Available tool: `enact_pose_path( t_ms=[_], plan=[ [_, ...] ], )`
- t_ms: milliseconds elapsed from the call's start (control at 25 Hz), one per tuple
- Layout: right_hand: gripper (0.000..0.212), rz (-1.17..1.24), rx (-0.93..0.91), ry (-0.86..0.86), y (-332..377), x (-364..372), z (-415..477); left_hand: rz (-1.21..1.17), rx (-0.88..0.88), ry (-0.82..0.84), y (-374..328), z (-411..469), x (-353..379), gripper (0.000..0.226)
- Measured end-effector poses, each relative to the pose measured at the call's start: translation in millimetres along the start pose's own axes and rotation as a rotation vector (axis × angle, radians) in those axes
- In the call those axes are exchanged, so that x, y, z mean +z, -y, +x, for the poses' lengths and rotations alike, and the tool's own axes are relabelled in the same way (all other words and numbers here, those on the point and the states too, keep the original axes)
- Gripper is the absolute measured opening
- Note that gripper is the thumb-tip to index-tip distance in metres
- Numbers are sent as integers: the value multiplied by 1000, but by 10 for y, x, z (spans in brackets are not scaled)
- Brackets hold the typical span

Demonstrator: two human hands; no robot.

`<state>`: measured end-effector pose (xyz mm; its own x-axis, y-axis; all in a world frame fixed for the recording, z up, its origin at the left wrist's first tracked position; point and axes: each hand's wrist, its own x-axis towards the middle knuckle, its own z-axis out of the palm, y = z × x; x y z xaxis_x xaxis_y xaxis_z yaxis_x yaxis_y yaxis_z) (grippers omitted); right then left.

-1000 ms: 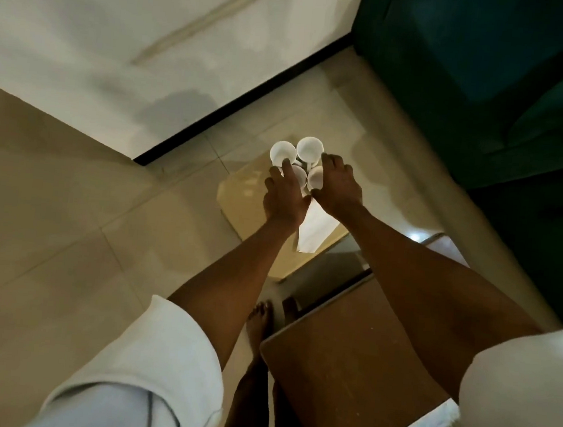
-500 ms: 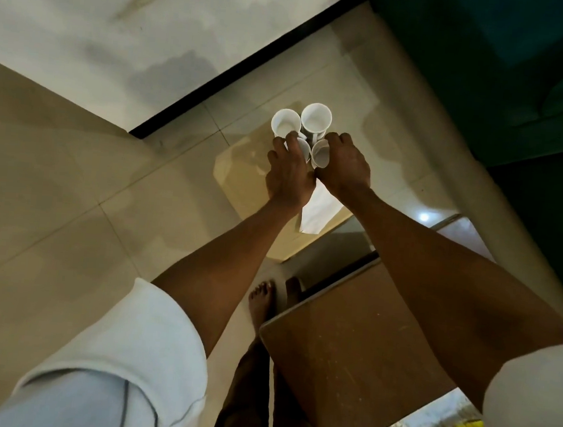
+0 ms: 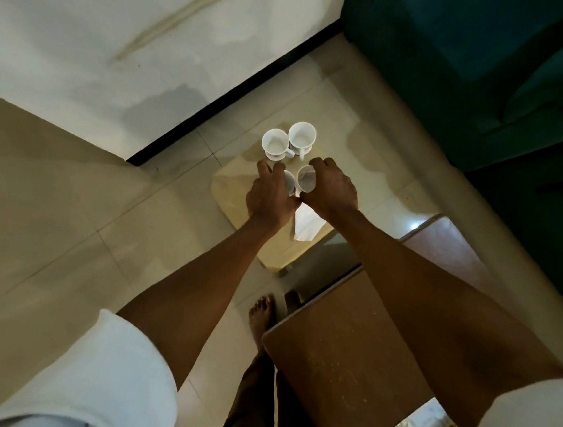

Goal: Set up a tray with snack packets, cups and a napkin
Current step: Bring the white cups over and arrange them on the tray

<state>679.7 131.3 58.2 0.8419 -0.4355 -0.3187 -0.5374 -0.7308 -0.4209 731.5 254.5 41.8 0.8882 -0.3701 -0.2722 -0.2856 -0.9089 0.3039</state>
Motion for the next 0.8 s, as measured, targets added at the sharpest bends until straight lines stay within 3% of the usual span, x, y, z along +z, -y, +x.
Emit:
enact_pose_path(
  t_ms=[240,440,640,800],
  plan=[
    [69,62,117,-38,25,-897,-529,-92,59,45,-574,-274,-796,70],
    [57,199,284,-251,-129,-2426,-1423,-165,323,76,-1705,-772,-1845,68],
    [38,295,414,-588,-343,-3957,-2552,-127,573,50,-3199,-1552,-2867,64],
    [44,263,453,-859,-579,-5015,-3477,-114,785,-1,-4171,-2302,-3493,67]
  ],
)
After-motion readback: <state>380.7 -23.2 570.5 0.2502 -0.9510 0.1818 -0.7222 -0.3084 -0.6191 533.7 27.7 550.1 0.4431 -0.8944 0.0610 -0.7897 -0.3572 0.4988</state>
